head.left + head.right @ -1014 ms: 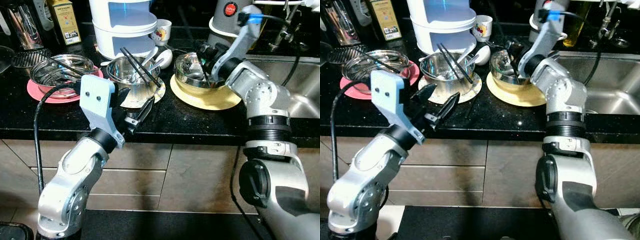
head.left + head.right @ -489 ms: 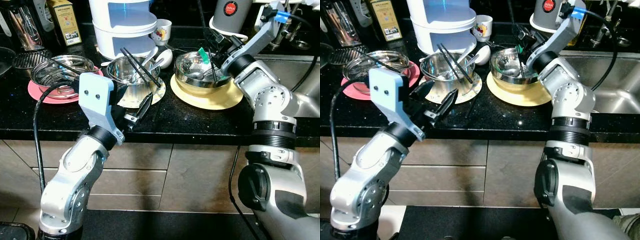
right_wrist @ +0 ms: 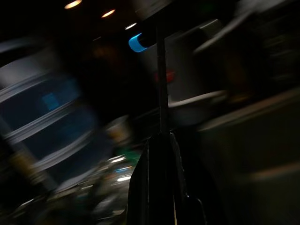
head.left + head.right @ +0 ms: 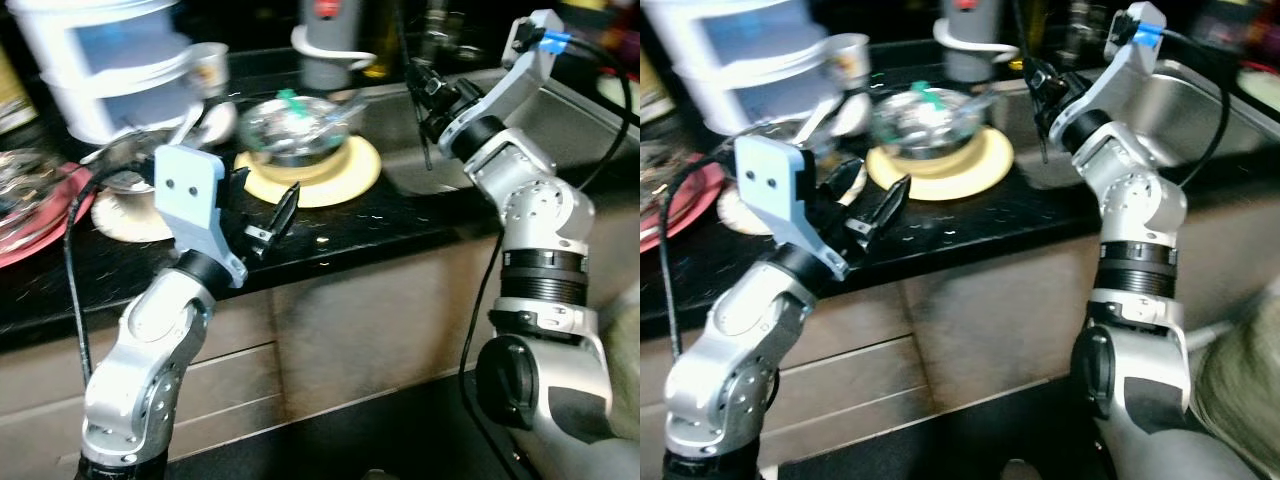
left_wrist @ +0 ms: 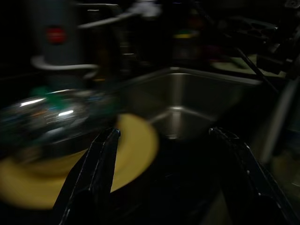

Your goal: Kitchen organization

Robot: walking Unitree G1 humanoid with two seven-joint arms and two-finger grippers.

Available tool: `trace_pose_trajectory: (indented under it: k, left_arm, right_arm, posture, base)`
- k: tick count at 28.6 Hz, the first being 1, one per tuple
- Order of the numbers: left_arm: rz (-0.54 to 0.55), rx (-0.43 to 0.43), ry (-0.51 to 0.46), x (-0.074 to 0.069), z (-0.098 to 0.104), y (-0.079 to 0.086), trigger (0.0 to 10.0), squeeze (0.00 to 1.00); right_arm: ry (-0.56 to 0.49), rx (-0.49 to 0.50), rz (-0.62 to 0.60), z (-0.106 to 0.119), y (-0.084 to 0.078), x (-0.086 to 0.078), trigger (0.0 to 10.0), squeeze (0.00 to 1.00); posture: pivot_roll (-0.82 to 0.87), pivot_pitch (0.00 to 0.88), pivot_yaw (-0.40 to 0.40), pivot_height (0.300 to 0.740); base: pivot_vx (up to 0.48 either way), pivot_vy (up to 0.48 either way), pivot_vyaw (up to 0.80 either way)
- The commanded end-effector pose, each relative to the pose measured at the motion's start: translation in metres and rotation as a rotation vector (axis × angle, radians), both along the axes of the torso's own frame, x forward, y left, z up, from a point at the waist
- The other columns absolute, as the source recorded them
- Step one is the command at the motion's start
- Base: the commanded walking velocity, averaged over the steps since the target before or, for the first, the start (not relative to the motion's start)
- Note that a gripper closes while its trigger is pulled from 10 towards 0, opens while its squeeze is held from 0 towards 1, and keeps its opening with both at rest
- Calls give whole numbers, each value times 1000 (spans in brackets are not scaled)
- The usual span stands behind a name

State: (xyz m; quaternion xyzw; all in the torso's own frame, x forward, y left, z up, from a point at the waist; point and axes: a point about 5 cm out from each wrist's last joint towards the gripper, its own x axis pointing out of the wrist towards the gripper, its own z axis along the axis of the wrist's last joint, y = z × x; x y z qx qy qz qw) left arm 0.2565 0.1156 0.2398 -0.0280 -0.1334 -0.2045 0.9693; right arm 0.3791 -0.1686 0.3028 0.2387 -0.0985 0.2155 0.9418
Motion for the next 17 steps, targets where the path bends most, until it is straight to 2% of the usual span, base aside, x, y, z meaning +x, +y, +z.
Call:
trace_pose_trajectory:
  k: [1, 5, 11, 17]
  left_arm:
    - [22, 14, 10, 1, -3, 3, 10000, 0]
    - [29, 12, 23, 1, -5, 3, 10000, 0]
    - [54, 7, 46, 3, -8, 6, 10000, 0]
    - [134, 46, 77, 9, -13, 12, 10000, 0]
  right_arm:
    - [-20, -12, 8, 3, 7, -1, 10000, 0]
    - [-17, -35, -14, 2, 6, 0, 10000, 0]
    - [-5, -122, -78, -3, 7, 3, 10000, 0]
    - [15, -188, -113, -9, 9, 5, 10000, 0]
  posture:
    - [14, 32, -2, 740]
    - [14, 31, -1, 740]
    - [14, 31, -3, 740]
    - [14, 31, -3, 740]
  base:
    - [0, 0, 0]
    - [0, 0, 0]
    - [0, 0, 0]
    - [0, 0, 0]
